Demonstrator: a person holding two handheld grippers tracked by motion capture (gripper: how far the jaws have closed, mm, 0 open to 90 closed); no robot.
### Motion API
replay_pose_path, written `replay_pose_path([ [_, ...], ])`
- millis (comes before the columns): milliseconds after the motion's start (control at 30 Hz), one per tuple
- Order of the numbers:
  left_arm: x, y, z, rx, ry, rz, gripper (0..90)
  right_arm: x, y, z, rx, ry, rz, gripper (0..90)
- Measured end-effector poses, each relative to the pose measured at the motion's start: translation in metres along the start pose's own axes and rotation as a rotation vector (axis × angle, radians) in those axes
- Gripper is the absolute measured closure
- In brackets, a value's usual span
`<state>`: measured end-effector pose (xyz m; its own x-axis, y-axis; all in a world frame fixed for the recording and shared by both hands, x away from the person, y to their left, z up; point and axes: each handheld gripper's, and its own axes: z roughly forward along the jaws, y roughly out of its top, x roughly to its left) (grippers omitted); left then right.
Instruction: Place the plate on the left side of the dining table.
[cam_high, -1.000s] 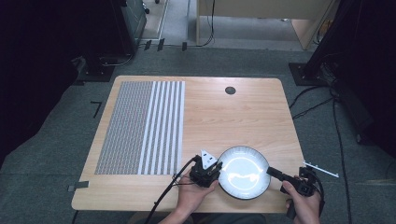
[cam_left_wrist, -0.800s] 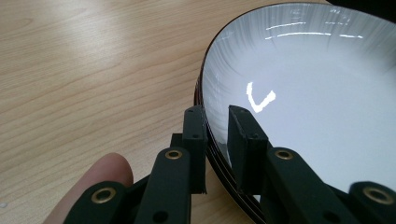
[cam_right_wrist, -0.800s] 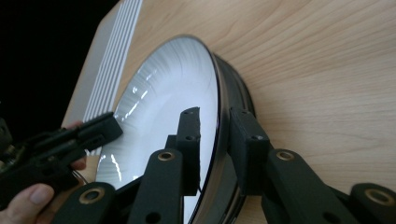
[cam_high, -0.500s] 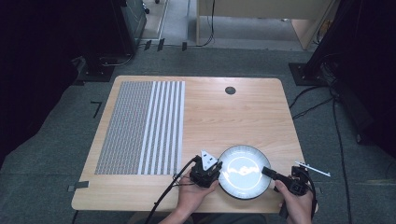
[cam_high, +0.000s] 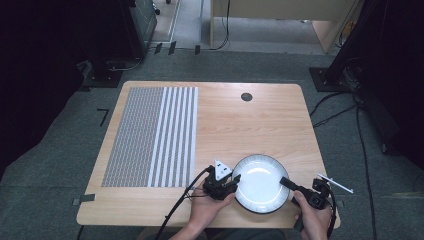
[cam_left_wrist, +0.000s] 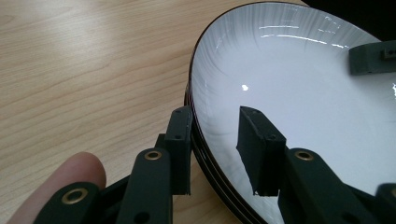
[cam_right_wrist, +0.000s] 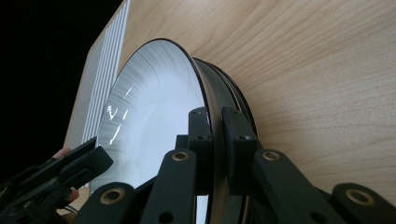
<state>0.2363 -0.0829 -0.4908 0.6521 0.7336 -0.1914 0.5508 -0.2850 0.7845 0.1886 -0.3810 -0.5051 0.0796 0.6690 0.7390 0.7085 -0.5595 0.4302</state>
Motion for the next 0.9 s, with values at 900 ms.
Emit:
replay_pose_path([
  [900, 0.018, 0.016, -0.027, -0.041, -0.020, -0.068, 70.1, 0.027, 0.007, 0.005, -0.011, 0.071, 0.031, 83.5],
])
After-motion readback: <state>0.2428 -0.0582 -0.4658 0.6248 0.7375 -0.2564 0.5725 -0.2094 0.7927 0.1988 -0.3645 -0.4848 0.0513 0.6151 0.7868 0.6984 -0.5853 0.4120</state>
